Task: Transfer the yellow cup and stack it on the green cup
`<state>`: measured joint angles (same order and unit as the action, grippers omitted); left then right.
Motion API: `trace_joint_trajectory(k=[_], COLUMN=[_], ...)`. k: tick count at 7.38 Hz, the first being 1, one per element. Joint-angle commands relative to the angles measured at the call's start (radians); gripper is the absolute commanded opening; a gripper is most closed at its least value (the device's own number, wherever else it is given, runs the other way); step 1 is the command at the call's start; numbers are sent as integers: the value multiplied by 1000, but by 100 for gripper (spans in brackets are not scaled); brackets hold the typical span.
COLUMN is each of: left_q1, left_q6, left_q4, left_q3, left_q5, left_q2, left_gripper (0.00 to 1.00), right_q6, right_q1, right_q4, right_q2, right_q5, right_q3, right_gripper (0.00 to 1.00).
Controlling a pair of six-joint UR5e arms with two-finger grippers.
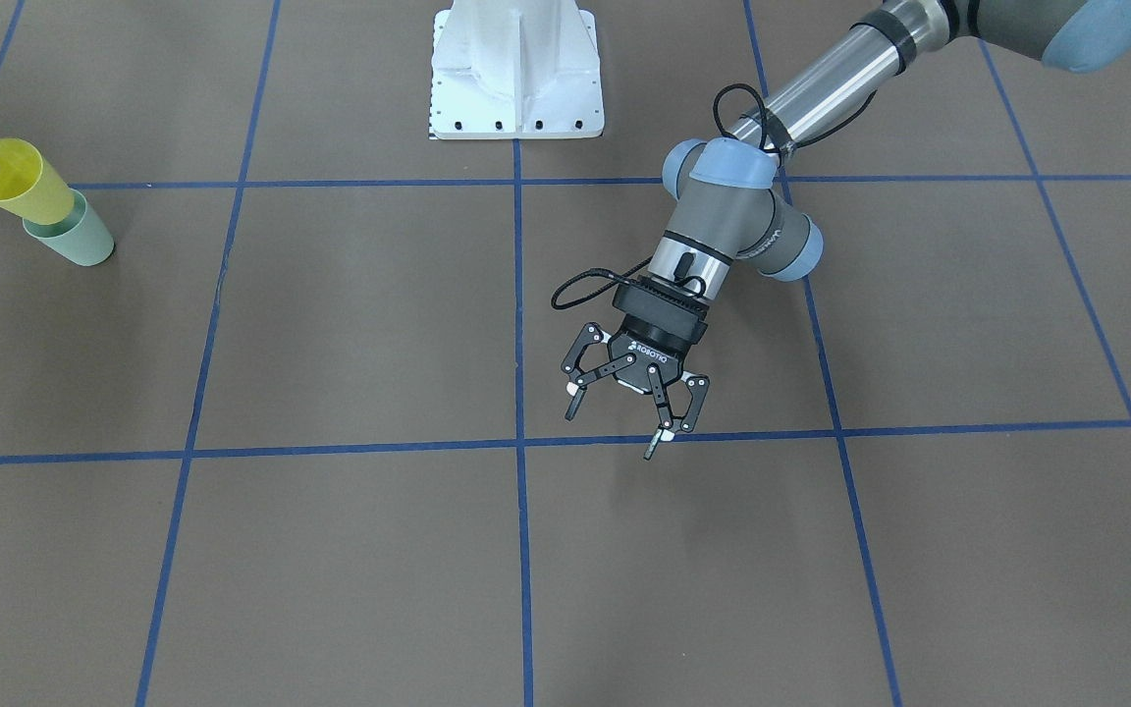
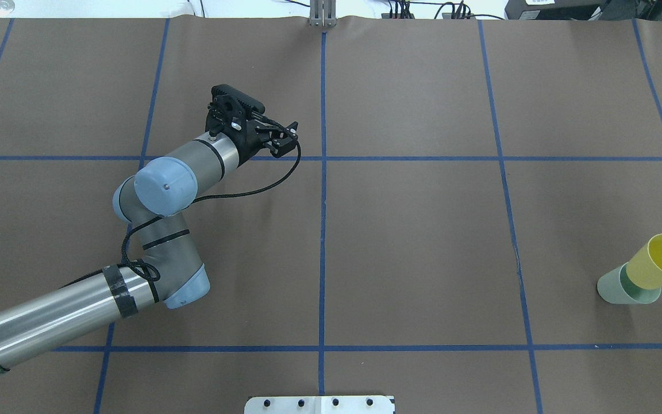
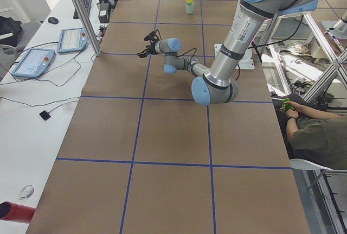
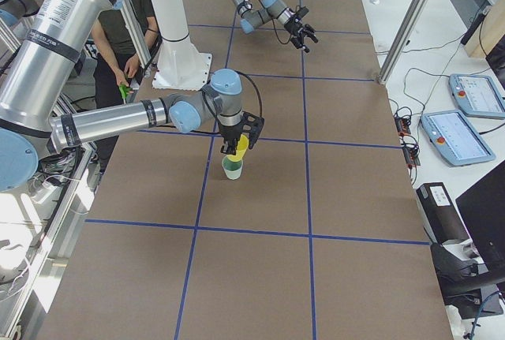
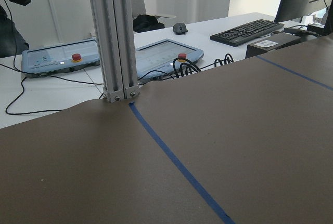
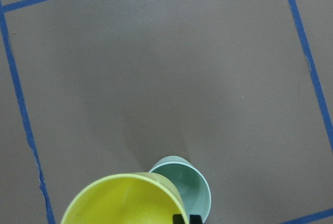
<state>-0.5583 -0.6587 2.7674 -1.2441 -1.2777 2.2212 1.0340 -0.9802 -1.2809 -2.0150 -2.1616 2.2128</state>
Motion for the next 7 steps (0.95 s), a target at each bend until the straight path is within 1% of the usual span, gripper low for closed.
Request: trace_joint_trajectory(k=[1, 7], left_q1=[0, 1], left_q6=[-1, -1], left_q4=[0, 0], left_q3=[0, 0], left_q5=[0, 0], left_q2=[0, 2], left_gripper=[100, 100], right_q6=[3, -8], right_q1=[21, 23], right_q4=[2, 3], right_q2=[1, 10], right_q5=[-1, -3], right_q3=[-18, -44], right_gripper=[0, 0])
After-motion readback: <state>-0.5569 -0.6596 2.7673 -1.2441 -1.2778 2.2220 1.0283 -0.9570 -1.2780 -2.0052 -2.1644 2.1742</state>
